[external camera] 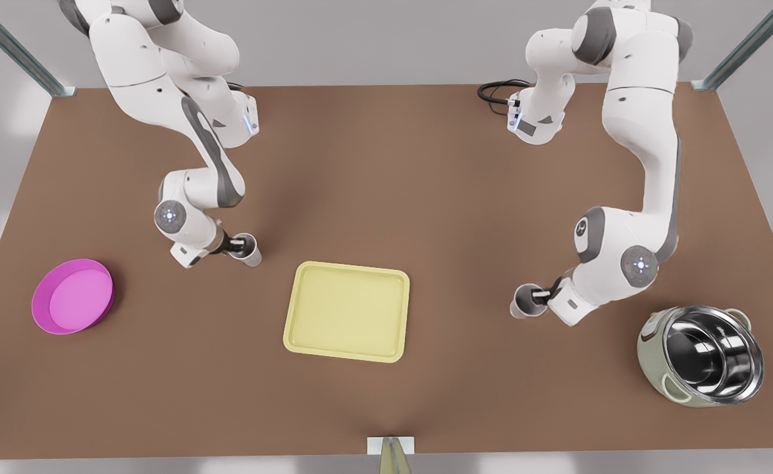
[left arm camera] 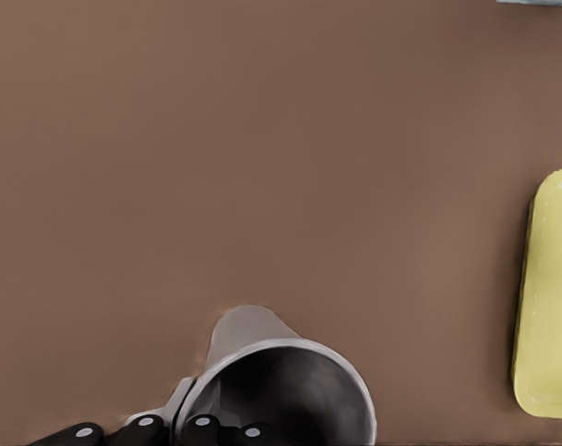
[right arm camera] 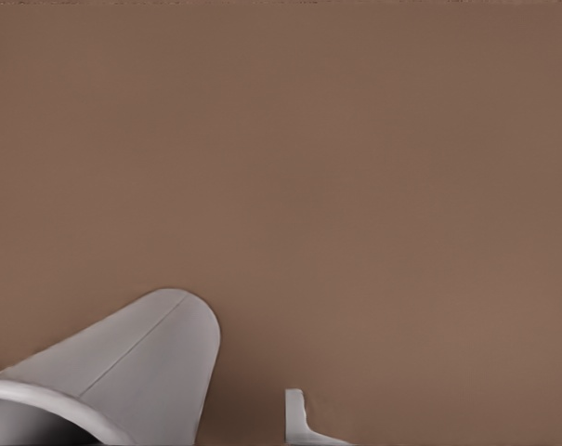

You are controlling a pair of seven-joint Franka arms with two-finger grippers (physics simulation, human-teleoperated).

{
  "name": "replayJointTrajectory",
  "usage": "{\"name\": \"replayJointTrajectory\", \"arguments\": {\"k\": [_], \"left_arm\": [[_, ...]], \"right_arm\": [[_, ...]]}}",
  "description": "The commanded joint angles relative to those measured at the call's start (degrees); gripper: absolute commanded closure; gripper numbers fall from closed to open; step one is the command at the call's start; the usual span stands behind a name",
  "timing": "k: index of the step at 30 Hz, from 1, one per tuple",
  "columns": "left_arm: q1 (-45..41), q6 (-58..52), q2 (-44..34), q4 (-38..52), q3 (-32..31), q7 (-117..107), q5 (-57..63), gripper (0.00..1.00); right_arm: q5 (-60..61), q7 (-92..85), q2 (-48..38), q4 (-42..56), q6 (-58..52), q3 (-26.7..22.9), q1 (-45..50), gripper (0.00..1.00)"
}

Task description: Use both arms to respectively pick up the white IKEA cups from the middle-left and middle-right positions, then place the white IKEA cups onto the middle-middle tray, ensuring that the cups remain upright and do not tip over

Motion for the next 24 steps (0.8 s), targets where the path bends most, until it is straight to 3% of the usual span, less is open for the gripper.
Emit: {"name": "replayJointTrajectory", "arguments": {"k": [1, 6, 8, 11, 16, 24], "left_arm": [[-3.1, -2.4, 1.3, 1.6, -1.6, -32.6, -0.9, 0.79], [-13.8, 0.1, 11.1, 14.2, -2.1, -46.9, -0.5, 0.79], [-16.9, 6.2, 13.3, 15.4, -2.1, -54.7, 0.1, 0.79], [-20.2, 10.8, 16.6, 18.0, -1.7, -58.1, 0.2, 0.79], [-22.9, 12.3, 19.6, 19.9, -1.5, -60.5, 0.5, 0.79], [-25.1, 19.5, 23.1, 19.8, -1.5, -60.5, 0.5, 0.79]], "right_arm": [[-0.5, 0.2, 0.3, 0.6, 0.3, 0.0, 0.2, 0.79], [-0.5, 0.2, 1.0, 5.5, -3.7, 0.1, 0.3, 0.79], [-0.5, 0.2, 2.2, 10.8, -5.4, 0.4, 0.4, 0.79], [8.1, 0.2, 11.3, 24.7, -5.9, 3.9, 0.7, 0.79], [10.9, 5.1, 23.5, 42.5, -5.8, 4.1, 6.4, 0.79], [10.4, 5.1, 26.7, 43.8, -5.4, 4.0, 10.2, 0.79]]}}
